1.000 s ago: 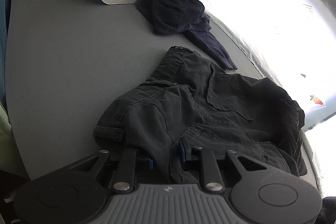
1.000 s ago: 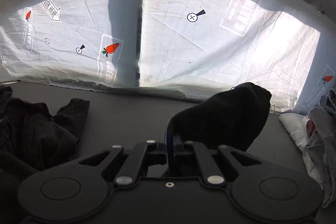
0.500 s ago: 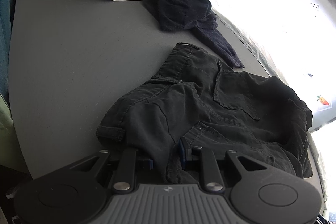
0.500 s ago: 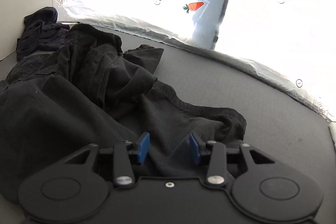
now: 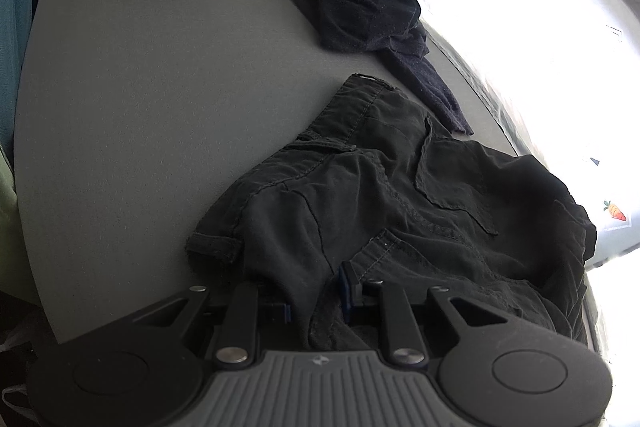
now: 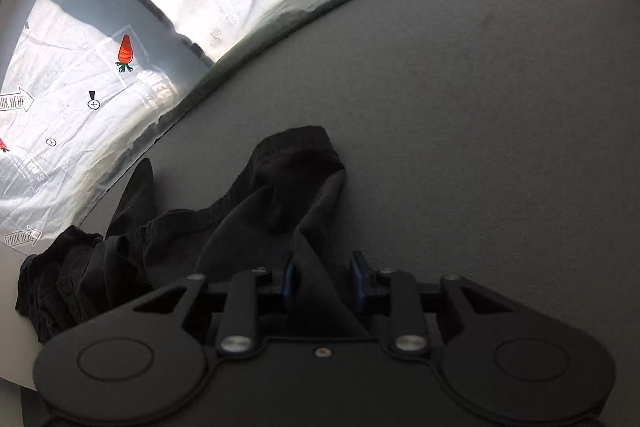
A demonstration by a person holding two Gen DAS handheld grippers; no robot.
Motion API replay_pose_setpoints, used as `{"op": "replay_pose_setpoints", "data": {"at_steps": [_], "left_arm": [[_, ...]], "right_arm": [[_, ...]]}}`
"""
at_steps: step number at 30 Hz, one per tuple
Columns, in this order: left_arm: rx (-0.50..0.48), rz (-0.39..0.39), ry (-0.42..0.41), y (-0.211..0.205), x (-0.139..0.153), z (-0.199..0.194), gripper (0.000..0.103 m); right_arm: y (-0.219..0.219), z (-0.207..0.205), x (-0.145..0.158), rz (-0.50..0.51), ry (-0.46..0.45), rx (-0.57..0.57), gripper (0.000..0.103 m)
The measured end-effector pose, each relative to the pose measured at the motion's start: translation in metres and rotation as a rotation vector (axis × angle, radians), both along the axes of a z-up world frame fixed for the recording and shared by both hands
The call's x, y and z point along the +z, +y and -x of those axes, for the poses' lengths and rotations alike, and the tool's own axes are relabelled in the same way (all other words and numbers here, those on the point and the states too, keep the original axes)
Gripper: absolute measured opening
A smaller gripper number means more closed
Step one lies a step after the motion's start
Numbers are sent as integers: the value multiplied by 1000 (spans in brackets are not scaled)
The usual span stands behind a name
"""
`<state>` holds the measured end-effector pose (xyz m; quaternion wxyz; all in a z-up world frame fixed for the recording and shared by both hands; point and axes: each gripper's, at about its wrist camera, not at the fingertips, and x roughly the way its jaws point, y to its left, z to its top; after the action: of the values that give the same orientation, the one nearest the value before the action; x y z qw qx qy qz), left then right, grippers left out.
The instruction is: Fold clothes
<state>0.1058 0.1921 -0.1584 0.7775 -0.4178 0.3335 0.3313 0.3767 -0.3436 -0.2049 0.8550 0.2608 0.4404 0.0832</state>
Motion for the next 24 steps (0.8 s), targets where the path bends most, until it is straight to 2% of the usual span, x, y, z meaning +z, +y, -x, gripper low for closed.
{"op": "replay_pose_setpoints", "data": {"at_steps": [1,3,5,9,14,16,17,19,22,24], "left_arm": [[6,-1,-8,1,1,0,11],[17,-9,-33,5,8,0,5],[16,-39,-56,9,20,-4,4],[-8,-119,-123,17,58,-15,4],[-95,-202,-180,17,97,-27,4],[-139,-225,-179,13,103,-28,5],[-159,-244,-153,9,100,-28,5],[-175,-258,-84,4,84,-24,5],[-145,-181,25,9,41,-11,5],[-129,-136,79,12,14,-2,7]], "right_arm": [[-1,6,7,15,-37,-4,17],[-4,17,23,46,-112,-12,12],[-17,35,51,150,-210,-54,3],[-43,72,108,361,-406,-140,2],[-85,135,163,544,-518,-323,2],[-101,162,163,553,-488,-340,3],[-104,173,153,570,-461,-335,3],[-97,188,125,676,-365,-300,3],[-100,216,64,671,-156,-287,3],[-112,238,24,560,-2,-359,3]]}}
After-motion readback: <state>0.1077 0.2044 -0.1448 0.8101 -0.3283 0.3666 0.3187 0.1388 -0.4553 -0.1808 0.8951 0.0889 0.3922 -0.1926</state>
